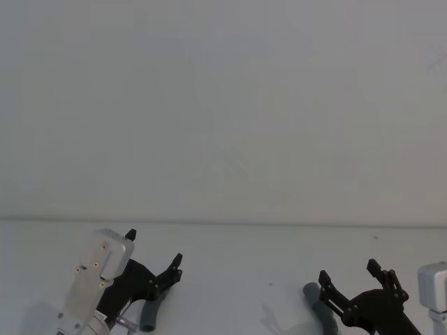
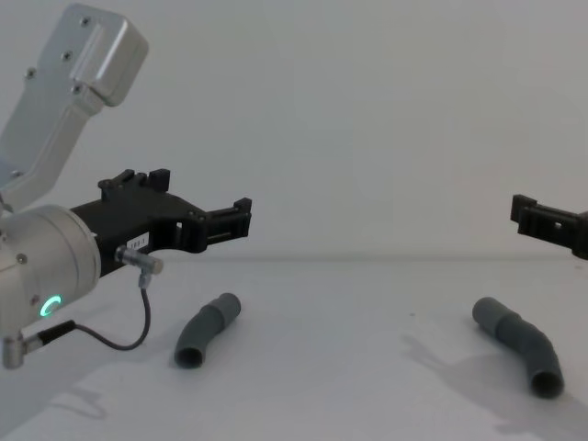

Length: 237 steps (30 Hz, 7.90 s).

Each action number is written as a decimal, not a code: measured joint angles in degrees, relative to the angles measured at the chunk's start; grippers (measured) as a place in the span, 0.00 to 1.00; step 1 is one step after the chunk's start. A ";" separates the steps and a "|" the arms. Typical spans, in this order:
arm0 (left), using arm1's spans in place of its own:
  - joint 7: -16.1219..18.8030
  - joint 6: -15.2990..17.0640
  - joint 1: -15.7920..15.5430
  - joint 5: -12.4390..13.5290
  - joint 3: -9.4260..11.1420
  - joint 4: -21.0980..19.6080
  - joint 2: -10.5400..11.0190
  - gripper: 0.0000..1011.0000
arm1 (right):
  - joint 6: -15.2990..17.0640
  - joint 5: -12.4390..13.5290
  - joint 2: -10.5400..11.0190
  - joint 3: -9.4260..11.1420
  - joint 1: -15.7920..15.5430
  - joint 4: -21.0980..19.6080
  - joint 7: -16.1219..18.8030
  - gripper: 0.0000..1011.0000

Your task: Use both hands to pick up one end of the pipe from the table, align the ends, and insert them.

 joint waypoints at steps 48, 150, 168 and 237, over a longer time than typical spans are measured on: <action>0.00 0.00 0.00 0.00 0.00 0.00 0.00 0.99 | 0.00 0.00 0.00 0.00 0.00 0.00 0.00 0.99; -5.88 33.21 -4.65 -7.33 -4.40 -0.23 -1.74 0.99 | 0.00 0.00 0.00 0.00 0.00 0.00 0.00 0.99; -11.97 31.27 -10.38 -6.91 -2.63 7.16 -2.25 0.99 | 0.00 0.00 0.00 0.00 0.00 0.00 0.00 0.99; -16.30 34.02 -14.65 -5.46 -2.87 16.02 -6.53 0.99 | 0.00 0.00 0.00 0.00 0.00 0.00 0.00 0.99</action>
